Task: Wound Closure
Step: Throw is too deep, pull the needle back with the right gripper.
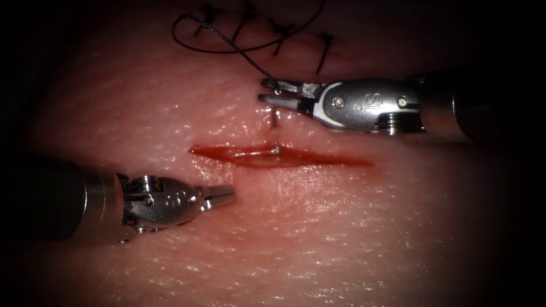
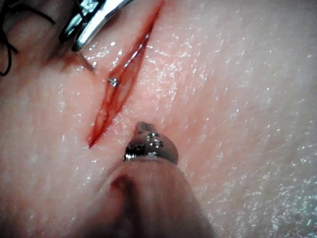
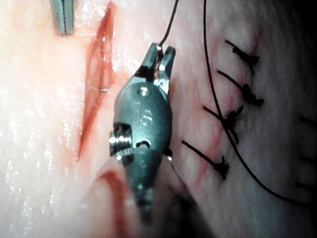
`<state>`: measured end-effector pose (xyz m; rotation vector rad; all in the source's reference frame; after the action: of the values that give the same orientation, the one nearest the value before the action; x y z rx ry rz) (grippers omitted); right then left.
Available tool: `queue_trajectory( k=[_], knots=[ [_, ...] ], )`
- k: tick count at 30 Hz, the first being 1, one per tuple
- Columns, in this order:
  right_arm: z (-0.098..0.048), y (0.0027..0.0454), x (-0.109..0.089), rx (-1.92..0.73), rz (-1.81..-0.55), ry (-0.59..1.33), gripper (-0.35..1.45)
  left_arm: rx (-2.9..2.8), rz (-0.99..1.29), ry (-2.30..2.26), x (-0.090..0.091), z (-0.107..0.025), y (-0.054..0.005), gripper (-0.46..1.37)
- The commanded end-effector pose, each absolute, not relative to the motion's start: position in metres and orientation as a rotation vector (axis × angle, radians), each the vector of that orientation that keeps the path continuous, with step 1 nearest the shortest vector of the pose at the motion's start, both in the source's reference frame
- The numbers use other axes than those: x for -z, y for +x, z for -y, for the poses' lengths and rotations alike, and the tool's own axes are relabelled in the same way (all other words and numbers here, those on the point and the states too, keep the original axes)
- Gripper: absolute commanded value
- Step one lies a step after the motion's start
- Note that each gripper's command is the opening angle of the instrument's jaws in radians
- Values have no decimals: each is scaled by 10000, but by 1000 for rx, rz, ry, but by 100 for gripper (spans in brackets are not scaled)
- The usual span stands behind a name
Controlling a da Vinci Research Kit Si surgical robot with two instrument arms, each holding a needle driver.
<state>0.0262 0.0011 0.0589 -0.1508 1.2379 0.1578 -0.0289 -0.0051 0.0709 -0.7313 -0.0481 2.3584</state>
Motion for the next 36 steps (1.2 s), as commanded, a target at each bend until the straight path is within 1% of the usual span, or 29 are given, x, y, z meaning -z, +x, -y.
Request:
queue_trajectory(
  k=[1,6,10,18,29,36],
  knots=[
    [-13,262,-588,-155,-1239,-172,-35,-2359,56,-734,-709,51,-289,-45],
    [-15,261,-585,-115,-1245,-232,-35,-2359,56,-734,-709,51,-289,-45],
    [-17,261,-583,-66,-1229,-300,-35,-2359,56,-734,-709,51,-289,-45],
    [-20,260,-583,-35,-1212,-374,-35,-2359,56,-734,-709,51,-289,-45],
    [-28,253,-578,-29,-1189,-491,-35,-2359,56,-734,-709,51,-289,-45],
    [-39,253,-570,-34,-1184,-527,-35,-2359,56,-734,-709,51,-289,-45]
  ],
)
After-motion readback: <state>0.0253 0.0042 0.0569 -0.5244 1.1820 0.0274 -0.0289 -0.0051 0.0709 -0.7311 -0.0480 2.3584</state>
